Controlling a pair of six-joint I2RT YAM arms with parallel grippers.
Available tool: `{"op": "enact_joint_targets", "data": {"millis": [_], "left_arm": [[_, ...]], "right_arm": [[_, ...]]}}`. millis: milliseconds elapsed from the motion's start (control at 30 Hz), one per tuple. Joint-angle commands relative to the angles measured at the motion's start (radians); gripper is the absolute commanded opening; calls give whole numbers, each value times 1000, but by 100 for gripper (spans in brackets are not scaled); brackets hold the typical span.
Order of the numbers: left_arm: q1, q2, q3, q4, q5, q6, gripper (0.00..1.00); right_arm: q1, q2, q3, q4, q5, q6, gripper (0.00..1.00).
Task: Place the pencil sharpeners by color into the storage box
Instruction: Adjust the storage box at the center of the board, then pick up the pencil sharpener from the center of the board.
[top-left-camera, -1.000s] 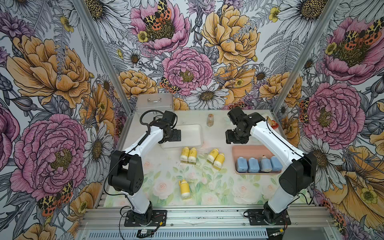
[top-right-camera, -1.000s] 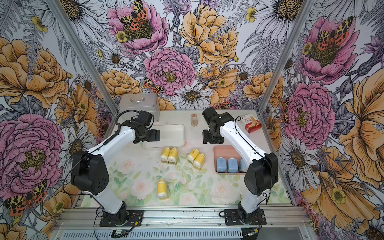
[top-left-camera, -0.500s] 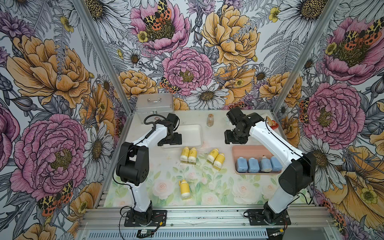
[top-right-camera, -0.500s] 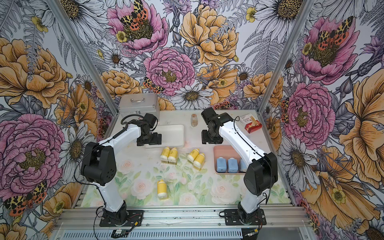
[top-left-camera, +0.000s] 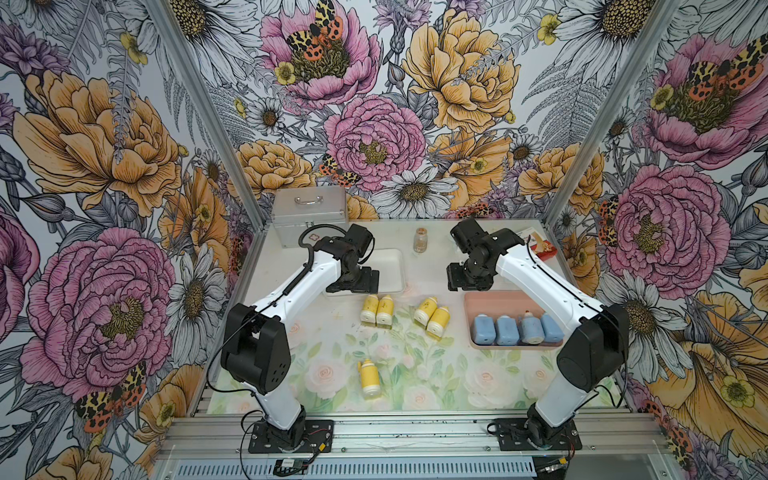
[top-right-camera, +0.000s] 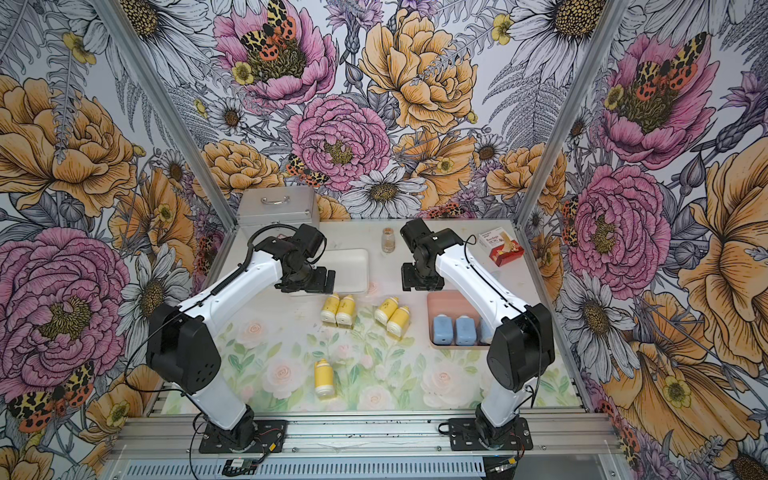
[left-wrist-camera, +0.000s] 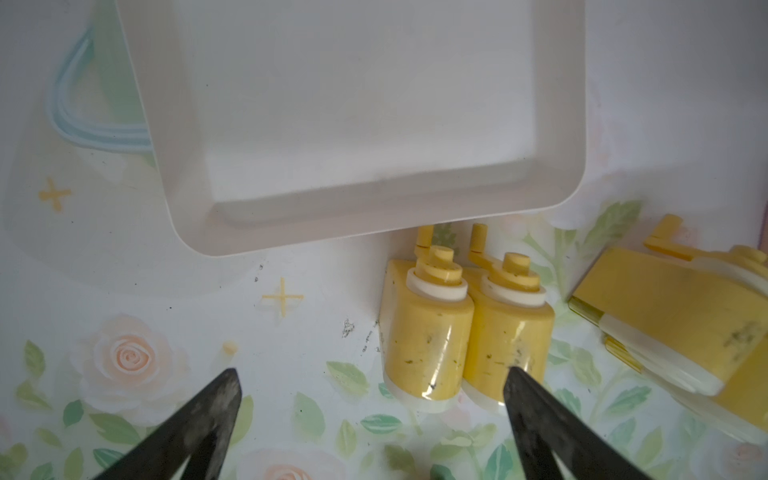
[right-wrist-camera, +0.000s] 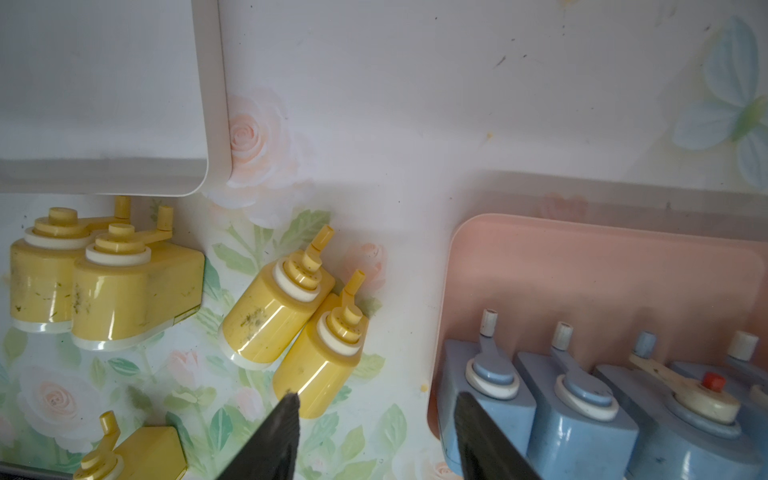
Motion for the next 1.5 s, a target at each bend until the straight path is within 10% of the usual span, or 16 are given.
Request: {"op": "enact_joint_targets", "data": {"millis": [0, 1467], "left_arm": [[-20, -31, -25, -38, 50, 3, 99], [-74, 188, 3, -38, 40, 80, 76]], "right_arm": [[9, -12, -12, 22, -6, 10, 61], [9, -74, -88, 60, -10, 27, 61]]}}
